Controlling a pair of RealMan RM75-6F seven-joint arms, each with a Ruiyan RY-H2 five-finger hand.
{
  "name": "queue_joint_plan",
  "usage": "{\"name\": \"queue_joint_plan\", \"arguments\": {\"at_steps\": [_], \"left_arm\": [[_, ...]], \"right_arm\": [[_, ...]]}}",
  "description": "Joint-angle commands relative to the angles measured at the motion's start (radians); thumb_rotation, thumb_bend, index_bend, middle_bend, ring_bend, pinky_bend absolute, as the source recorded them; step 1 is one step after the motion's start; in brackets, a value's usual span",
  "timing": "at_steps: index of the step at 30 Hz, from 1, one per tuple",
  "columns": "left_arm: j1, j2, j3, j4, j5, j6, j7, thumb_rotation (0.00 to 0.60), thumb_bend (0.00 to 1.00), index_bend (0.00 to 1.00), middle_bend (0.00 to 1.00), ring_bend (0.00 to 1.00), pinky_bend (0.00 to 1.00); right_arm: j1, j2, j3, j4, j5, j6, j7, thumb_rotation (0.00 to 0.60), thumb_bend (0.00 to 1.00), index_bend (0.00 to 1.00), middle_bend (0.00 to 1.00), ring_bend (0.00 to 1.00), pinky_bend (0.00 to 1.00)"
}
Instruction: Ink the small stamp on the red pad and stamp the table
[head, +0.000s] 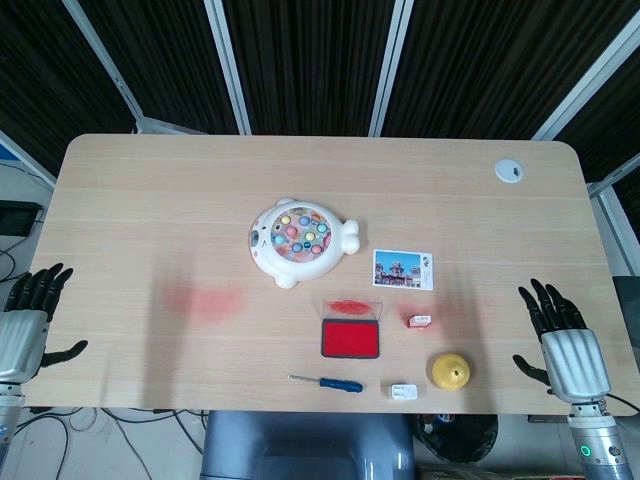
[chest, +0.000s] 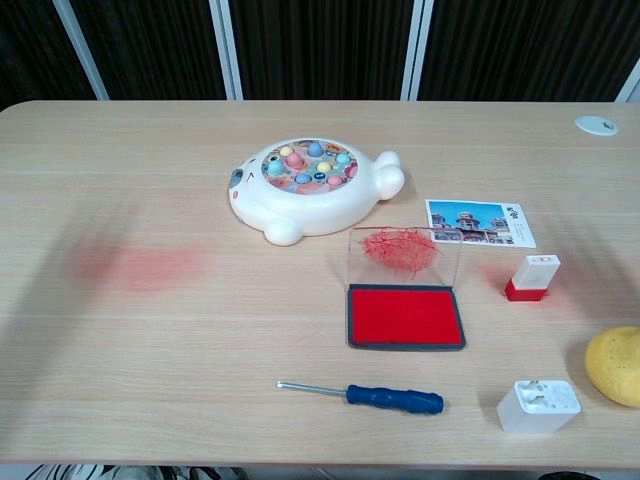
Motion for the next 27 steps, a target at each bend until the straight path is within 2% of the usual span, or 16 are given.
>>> {"name": "queue_joint_plan", "arguments": {"at_steps": [1, 11, 22, 27], "left_arm": [[0.000, 0.000, 0.000, -0.001, -0.002, -0.001, 0.000, 0.600, 0.00, 0.00, 0.00, 0.00, 0.00], [0.004, 0.004, 0.001, 0.002, 0.002, 0.006, -0.008, 0.600, 0.00, 0.00, 0.00, 0.00, 0.00], [-0.006, -0.002, -0.005, 0.008, -0.011, -0.013, -0.009, 0.600, 0.00, 0.00, 0.00, 0.00, 0.00], [-0.007, 0.004, -0.006, 0.006, -0.012, -0.017, -0.022, 0.600, 0.00, 0.00, 0.00, 0.00, 0.00]], "right_arm": [[0.000, 0.001, -0.001, -0.002, 0.001, -0.002, -0.002, 0.600, 0.04, 0.00, 0.00, 0.00, 0.18], [0.000, 0.006, -0.009, -0.024, -0.009, -0.005, -0.013, 0.600, 0.04, 0.00, 0.00, 0.00, 0.18], [0.024, 0.014, -0.004, -0.092, -0.033, -0.025, -0.056, 0.600, 0.10, 0.00, 0.00, 0.00, 0.18], [0.055, 0.003, 0.011, -0.129, -0.002, -0.084, -0.107, 0.600, 0.14, 0.06, 0.10, 0.05, 0.19]]}}
